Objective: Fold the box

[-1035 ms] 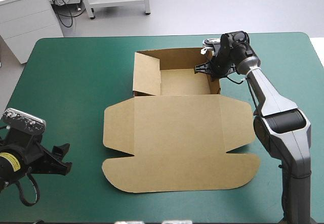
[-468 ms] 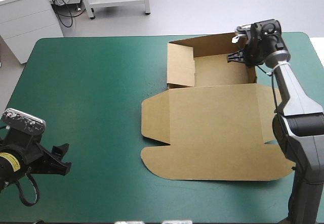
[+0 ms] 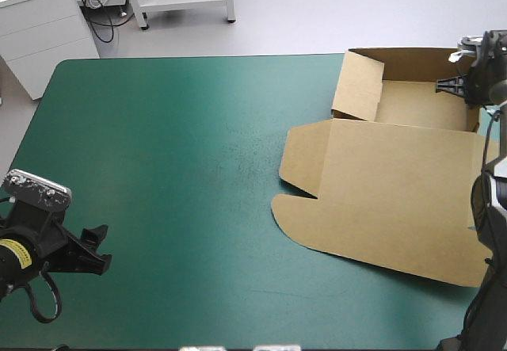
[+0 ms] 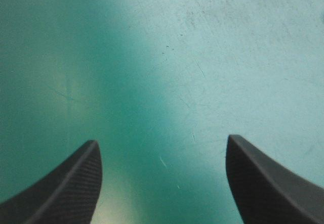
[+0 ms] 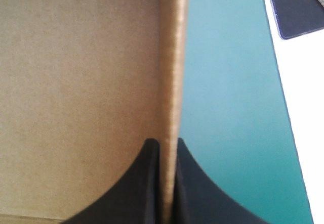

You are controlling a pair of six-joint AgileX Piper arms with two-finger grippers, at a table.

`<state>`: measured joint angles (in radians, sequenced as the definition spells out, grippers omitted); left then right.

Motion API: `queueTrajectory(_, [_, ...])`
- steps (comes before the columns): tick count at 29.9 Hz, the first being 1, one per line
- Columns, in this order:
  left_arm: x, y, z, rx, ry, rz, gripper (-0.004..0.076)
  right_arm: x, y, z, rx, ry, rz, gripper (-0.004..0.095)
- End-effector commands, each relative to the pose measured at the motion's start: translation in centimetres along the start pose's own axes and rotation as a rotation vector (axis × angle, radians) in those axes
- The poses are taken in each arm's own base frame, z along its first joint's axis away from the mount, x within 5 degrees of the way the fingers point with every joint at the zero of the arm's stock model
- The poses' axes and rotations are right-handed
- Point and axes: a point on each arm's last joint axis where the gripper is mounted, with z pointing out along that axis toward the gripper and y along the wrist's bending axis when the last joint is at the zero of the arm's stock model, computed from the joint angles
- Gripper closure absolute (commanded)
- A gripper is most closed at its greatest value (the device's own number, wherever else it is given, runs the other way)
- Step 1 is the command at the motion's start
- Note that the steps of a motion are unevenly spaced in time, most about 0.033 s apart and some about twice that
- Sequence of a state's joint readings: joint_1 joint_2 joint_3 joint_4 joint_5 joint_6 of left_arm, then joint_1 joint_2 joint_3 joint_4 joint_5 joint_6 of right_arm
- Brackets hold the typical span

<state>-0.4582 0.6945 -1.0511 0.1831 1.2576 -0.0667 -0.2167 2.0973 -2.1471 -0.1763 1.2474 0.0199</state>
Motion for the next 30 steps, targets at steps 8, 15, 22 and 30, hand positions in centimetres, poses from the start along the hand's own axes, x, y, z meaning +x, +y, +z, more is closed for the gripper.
queueTrajectory(8, [0.0, 0.2, -0.6, -0.01, 0.012, 0.002, 0.0236, 1.5, -6.1, -1.0, 0.077, -0.008, 0.065, 0.0925])
queueTrajectory(15, [0.0, 0.2, -0.6, -0.008, 0.012, 0.002, 0.0236, 2.2, -5.7, 0.6, 0.069, 0.022, 0.043, 0.0756])
queueTrajectory(22, [0.0, 0.1, -0.6, -0.003, 0.013, 0.001, 0.0236, 2.2, -5.8, 0.6, 0.068, 0.017, 0.061, 0.0249])
queueTrajectory(30, [0.0, 0.1, -0.6, -0.003, 0.013, 0.009, 0.0236, 1.2, -6.0, -1.0, 0.054, -0.05, 0.1, 0.0184])
